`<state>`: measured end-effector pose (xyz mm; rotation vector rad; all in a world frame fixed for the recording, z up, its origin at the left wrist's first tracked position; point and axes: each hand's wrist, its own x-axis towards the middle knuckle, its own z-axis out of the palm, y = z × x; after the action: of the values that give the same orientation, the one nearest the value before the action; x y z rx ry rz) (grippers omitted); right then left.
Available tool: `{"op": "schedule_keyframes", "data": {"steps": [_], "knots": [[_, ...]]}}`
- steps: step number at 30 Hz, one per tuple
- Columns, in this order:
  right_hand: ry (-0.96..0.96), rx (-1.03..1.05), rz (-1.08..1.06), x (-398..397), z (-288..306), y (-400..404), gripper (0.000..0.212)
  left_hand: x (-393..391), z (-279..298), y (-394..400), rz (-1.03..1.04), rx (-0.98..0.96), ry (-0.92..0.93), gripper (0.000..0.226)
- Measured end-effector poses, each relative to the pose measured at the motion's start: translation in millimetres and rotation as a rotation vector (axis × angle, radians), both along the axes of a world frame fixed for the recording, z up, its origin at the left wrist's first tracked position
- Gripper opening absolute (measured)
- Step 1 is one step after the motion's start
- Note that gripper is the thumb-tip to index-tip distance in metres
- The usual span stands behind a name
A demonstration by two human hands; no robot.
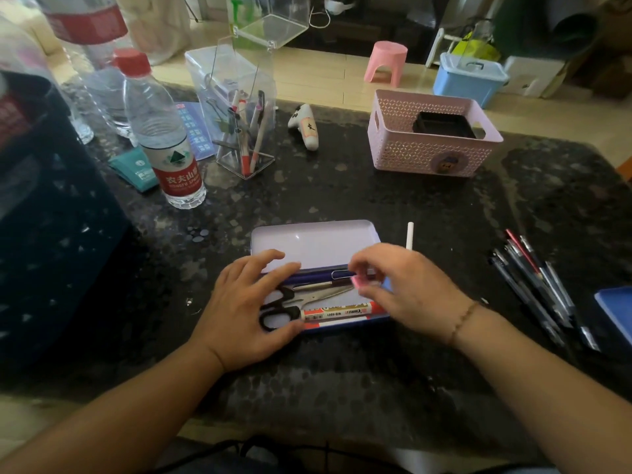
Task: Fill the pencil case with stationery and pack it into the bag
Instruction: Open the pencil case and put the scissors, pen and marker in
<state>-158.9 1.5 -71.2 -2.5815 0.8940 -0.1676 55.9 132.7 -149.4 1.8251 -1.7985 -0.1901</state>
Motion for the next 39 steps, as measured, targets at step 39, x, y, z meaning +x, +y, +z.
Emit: {"op": "schedule_keyframes", "data": {"steps": [39], "knots": [[0.122,0.209,-0.412,5,-13,9,0.019,2,0,-1,0.027,0.071,0.053,0.064]]}}
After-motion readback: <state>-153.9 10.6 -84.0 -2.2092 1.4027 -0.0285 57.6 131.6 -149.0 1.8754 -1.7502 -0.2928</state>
